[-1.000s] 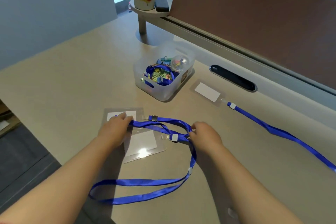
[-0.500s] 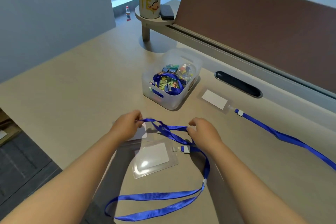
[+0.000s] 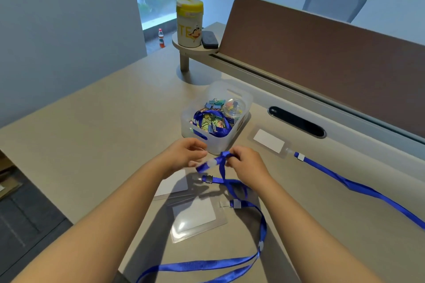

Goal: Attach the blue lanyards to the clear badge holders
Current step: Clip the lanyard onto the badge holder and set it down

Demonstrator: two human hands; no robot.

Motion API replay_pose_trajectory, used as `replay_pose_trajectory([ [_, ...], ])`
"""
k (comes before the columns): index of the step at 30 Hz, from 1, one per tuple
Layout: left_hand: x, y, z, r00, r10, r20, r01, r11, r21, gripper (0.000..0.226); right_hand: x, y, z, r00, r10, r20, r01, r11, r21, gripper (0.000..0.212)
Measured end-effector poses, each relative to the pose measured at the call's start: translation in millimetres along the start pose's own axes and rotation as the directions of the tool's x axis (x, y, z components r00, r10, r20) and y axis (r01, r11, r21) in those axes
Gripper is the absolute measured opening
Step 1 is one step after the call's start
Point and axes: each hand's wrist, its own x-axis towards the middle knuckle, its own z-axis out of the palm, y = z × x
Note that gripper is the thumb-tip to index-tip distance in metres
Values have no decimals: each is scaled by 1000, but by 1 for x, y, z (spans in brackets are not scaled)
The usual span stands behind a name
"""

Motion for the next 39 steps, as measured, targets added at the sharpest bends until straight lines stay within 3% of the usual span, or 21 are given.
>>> replay_pose_trajectory([
  [3,15,-38,-3,983,-5,-183,75,922,379,47,3,16,7,994,102,50,-88,967,-238,23],
  [6,24,-74,-7,975,-9,-221,158,729,666,59,5,30,18,974,201,103,-142,899,-413,25],
  [11,29,-95,-11,980,-30,-195,182,517,836,68,11,40,28,948,266,176,-130,825,-549,25],
  [14,29,-94,-9,973,-53,-224,222,466,856,70,12,41,31,947,245,208,-95,832,-547,26],
  [18,28,-87,-12,963,-147,-228,271,491,828,66,10,37,32,948,216,234,-72,861,-503,35],
  [22,27,-74,-20,992,8,-126,84,704,705,12,10,25,32,974,165,155,-101,930,-353,41],
  [25,17,-48,-22,987,130,-93,-38,756,653,17,10,10,30,995,29,94,0,954,-299,46],
  [29,4,-14,-27,965,258,-54,-146,695,704,13,6,-8,22,989,-71,128,105,954,-282,55],
  [33,-2,7,-34,950,308,-46,-181,667,723,17,1,-21,4,991,-104,83,125,941,-315,33],
  [35,-3,15,-38,950,306,-67,-187,725,663,28,-3,-25,-7,994,-107,37,113,956,-269,14],
  [39,-5,28,-39,942,309,-133,-221,866,448,29,-11,-30,-28,997,-77,-12,76,996,-41,13],
])
